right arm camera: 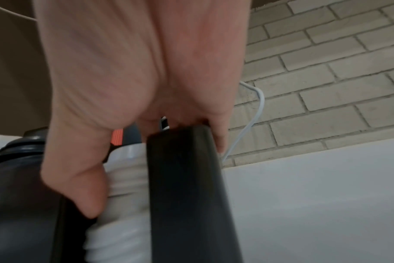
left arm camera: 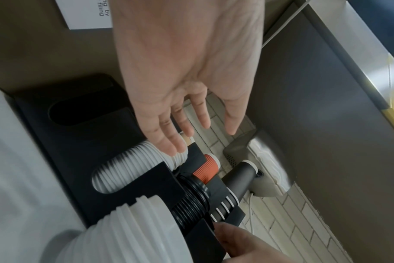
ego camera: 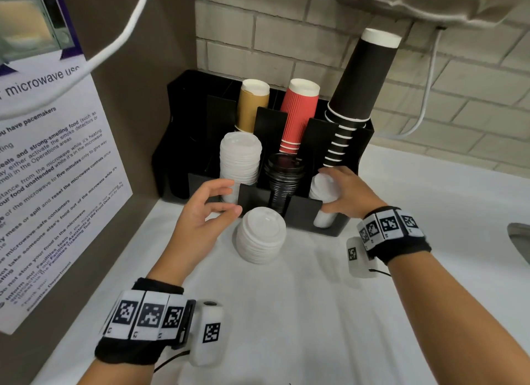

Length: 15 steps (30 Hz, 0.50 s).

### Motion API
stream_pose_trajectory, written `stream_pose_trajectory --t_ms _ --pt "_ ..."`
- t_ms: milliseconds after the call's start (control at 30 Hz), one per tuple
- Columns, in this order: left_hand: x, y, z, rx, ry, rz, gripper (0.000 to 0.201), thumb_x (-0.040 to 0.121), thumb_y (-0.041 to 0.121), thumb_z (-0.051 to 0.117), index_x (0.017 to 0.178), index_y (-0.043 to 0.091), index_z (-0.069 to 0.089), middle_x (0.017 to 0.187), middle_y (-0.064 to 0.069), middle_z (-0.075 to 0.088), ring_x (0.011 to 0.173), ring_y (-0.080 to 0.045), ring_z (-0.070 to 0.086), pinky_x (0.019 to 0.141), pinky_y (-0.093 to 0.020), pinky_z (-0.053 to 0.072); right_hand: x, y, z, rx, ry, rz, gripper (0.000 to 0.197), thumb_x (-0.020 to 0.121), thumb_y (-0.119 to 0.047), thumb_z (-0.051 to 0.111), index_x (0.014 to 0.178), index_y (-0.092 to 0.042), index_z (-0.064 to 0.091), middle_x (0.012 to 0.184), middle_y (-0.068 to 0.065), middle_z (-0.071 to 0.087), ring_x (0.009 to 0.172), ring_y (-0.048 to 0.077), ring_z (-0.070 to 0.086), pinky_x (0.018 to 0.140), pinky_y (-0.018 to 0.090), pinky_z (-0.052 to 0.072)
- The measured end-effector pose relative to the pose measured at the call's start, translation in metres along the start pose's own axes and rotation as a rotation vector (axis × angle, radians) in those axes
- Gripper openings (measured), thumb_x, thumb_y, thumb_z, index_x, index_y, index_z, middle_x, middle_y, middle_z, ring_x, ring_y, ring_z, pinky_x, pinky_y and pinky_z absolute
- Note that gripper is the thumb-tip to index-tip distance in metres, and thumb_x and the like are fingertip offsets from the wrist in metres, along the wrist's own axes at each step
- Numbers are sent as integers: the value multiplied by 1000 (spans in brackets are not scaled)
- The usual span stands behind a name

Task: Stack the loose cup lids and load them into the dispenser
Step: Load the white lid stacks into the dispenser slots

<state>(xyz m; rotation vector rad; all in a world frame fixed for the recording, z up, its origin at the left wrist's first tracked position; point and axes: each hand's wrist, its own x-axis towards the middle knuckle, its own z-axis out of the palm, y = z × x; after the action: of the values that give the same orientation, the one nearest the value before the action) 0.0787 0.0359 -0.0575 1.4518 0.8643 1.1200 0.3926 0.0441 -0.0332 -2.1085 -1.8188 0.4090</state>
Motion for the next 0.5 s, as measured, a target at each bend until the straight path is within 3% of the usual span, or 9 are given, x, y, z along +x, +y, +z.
stream_pose_trajectory --t_ms 167,500 --pt "-1 -3 -1 9 2 5 40 87 10 70 111 40 63 118 7 60 93 -5 66 102 -42 48 -2 -1 4 -52 4 -22 85 67 -13 81 143 -19 42 143 2 40 129 25 42 106 43 38" --pt "-4 3 1 -9 5 5 34 76 28 70 104 47 65 117 9 61 93 -5 65 99 -37 49 -7 0 11 -261 47 -40 82 67 -30 81 140 -25 45 130 5 43 120 27 40 101 41 37"
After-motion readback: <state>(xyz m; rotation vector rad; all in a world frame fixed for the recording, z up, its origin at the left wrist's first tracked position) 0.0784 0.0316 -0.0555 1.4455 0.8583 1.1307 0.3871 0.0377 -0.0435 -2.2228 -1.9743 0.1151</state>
